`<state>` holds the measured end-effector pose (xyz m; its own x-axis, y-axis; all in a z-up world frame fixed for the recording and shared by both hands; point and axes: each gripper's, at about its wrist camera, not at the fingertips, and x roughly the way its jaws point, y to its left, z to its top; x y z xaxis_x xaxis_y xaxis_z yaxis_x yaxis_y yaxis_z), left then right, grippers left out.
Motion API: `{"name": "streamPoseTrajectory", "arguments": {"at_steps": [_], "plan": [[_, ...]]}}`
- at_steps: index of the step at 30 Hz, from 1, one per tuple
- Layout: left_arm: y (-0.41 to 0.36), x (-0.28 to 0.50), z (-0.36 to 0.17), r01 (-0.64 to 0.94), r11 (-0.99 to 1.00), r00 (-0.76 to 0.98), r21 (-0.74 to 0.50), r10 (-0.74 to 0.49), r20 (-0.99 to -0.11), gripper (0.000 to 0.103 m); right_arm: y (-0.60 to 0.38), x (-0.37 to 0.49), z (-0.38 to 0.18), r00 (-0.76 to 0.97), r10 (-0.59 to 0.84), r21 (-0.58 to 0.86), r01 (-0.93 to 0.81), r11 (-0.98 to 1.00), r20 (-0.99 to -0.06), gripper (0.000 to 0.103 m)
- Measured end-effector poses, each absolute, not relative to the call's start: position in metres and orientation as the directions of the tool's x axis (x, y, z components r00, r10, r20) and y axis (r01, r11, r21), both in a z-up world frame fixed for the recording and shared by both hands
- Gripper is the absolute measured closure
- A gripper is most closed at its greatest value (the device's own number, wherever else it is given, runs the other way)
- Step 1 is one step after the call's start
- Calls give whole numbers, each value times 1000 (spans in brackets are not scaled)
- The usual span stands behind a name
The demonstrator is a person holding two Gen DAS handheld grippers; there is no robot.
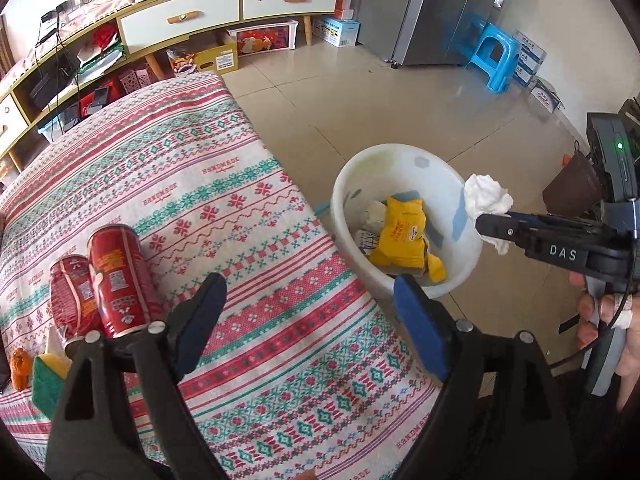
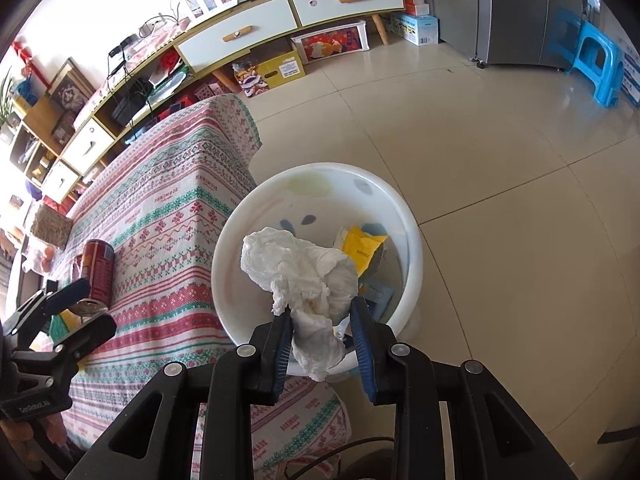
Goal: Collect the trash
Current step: 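Open the left tool to drop the bag while the right tool drops the tissue into the bin, then grasp the green-yellow sponge on the table with the left tool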
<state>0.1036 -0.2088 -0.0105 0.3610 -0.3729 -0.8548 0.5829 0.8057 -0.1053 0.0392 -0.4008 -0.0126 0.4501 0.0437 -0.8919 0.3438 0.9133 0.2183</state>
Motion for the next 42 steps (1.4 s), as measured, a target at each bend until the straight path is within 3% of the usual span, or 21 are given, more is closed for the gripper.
{"name": "streamPoseTrajectory", "arguments": {"at_steps": [4, 6, 8, 13, 28, 42], "plan": [[-190, 101, -10, 567, 817, 369, -104, -365, -855, 16, -396, 46, -14, 446, 37, 210, 345, 915, -894, 71], [-181, 100, -10, 562, 822, 381, -89, -353, -854, 16, -394, 50, -14, 446, 30, 207, 354, 912, -895, 66], [-172, 98, -8, 556, 828, 396, -73, -341, -852, 15, -393, 53, -13, 449, 28, 213, 367, 906, -893, 49], [-151, 98, -6, 533, 844, 410, -67, -326, -852, 14, -381, 59, -7, 465, 3, 188, 352, 917, -885, 36], [-82, 108, -1, 452, 891, 437, -41, -261, -861, 13, -322, 69, 6, 486, 34, 173, 245, 954, -873, 26], [0, 125, -9, 324, 941, 396, -101, -232, -889, 13, -277, 87, -2, 463, 49, 144, 171, 975, -885, 22]]}}
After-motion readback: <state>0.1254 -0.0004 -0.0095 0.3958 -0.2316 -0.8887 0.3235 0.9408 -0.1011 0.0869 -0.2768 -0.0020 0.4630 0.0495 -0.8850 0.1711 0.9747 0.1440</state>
